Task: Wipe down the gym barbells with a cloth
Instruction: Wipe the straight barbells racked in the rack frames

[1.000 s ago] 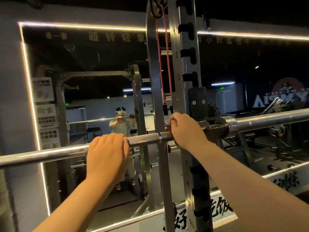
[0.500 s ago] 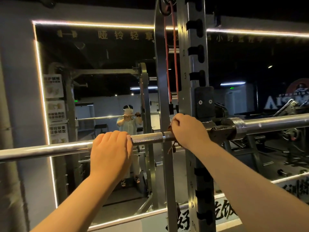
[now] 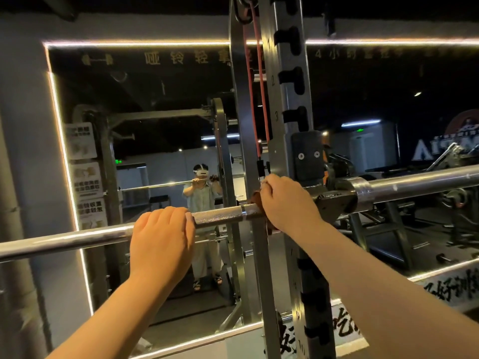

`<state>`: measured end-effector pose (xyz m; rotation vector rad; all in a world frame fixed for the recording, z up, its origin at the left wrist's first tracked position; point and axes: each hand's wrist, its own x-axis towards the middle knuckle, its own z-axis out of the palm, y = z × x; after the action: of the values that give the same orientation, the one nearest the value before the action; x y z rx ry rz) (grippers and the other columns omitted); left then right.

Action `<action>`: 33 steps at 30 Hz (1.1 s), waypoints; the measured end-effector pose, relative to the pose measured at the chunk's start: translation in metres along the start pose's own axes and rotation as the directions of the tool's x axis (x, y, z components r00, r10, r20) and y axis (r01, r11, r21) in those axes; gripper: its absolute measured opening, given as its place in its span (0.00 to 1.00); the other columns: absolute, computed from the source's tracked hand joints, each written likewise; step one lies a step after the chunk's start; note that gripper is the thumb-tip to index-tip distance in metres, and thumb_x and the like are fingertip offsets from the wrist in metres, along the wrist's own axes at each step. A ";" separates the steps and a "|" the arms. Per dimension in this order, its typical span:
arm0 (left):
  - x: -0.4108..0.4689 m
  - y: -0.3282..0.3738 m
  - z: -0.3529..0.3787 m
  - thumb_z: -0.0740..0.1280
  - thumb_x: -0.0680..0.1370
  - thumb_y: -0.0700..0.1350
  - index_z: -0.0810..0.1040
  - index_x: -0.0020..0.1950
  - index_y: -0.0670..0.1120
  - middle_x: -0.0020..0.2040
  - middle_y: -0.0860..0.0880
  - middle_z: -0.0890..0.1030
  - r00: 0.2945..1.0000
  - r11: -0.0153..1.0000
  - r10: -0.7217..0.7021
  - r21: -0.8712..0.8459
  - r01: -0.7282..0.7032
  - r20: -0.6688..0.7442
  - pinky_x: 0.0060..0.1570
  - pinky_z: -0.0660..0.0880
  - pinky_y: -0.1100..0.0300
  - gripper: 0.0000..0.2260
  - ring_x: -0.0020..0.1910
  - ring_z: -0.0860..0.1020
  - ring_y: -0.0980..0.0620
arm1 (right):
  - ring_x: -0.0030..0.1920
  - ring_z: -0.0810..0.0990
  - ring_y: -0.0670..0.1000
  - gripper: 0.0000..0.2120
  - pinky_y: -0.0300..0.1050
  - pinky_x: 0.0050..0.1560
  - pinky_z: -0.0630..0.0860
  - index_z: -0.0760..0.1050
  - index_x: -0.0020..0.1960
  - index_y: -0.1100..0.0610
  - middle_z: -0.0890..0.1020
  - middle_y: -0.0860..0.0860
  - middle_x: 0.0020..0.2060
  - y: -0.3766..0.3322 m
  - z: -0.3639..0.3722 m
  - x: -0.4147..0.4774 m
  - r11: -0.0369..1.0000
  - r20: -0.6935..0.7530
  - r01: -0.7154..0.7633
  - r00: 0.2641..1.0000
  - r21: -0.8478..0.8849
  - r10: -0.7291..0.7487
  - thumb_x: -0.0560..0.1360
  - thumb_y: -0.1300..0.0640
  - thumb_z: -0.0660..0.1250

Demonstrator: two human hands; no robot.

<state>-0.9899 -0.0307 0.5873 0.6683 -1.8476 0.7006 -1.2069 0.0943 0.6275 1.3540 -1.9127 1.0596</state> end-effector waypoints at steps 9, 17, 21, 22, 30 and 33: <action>0.000 -0.001 0.002 0.50 0.83 0.51 0.74 0.42 0.48 0.36 0.51 0.75 1.000 1.000 0.002 0.014 -0.002 -0.005 0.40 0.73 0.53 0.17 0.34 0.71 0.50 | 0.75 0.64 0.56 0.19 0.59 0.78 0.60 0.67 0.73 0.52 0.70 0.53 0.70 0.013 0.041 -0.072 0.980 -0.241 0.183 0.950 -0.078 -0.197 0.85 0.49 0.52; 0.000 0.001 0.001 0.49 0.83 0.52 0.74 0.43 0.49 0.37 0.52 0.73 0.999 0.999 -0.033 -0.002 0.033 -0.012 0.41 0.72 0.54 0.18 0.34 0.71 0.51 | 0.50 0.75 0.49 0.14 0.52 0.59 0.75 0.75 0.57 0.50 0.78 0.47 0.47 0.002 0.012 -0.011 1.000 -0.100 0.018 0.995 -0.019 -0.020 0.85 0.49 0.51; 0.000 0.002 0.002 0.49 0.83 0.53 0.74 0.43 0.49 0.37 0.53 0.73 0.999 0.999 -0.051 0.012 0.051 0.005 0.42 0.72 0.53 0.18 0.35 0.71 0.51 | 0.75 0.64 0.55 0.20 0.56 0.81 0.51 0.68 0.73 0.52 0.70 0.52 0.69 0.002 0.042 -0.064 0.994 -0.235 0.110 0.966 -0.015 -0.110 0.85 0.48 0.48; 0.000 0.002 0.002 0.50 0.83 0.53 0.74 0.43 0.49 0.37 0.53 0.73 0.998 0.998 -0.059 0.015 0.059 0.009 0.42 0.72 0.53 0.17 0.35 0.71 0.51 | 0.77 0.61 0.56 0.21 0.57 0.81 0.48 0.66 0.75 0.53 0.66 0.53 0.72 0.004 0.047 -0.073 0.992 -0.242 0.126 0.962 -0.026 -0.129 0.85 0.48 0.49; -0.001 0.002 -0.003 0.49 0.83 0.54 0.75 0.45 0.49 0.38 0.52 0.76 0.996 0.998 -0.067 0.010 0.067 0.060 0.43 0.74 0.54 0.19 0.36 0.72 0.52 | 0.49 0.75 0.49 0.13 0.53 0.58 0.76 0.73 0.55 0.50 0.76 0.48 0.47 0.007 0.008 -0.016 0.998 -0.055 0.066 0.996 -0.023 -0.067 0.86 0.47 0.51; -0.001 0.004 -0.005 0.49 0.83 0.54 0.75 0.44 0.49 0.38 0.52 0.76 0.994 0.997 -0.074 0.000 0.075 0.084 0.43 0.74 0.53 0.19 0.36 0.73 0.51 | 0.50 0.76 0.50 0.14 0.56 0.63 0.74 0.74 0.54 0.50 0.77 0.47 0.46 -0.001 0.011 -0.016 0.999 -0.091 -0.020 0.996 -0.035 0.017 0.86 0.48 0.51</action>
<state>-0.9892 -0.0244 0.5868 0.7713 -1.8901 0.6292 -1.2006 0.0924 0.6095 1.2501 -1.8724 1.0723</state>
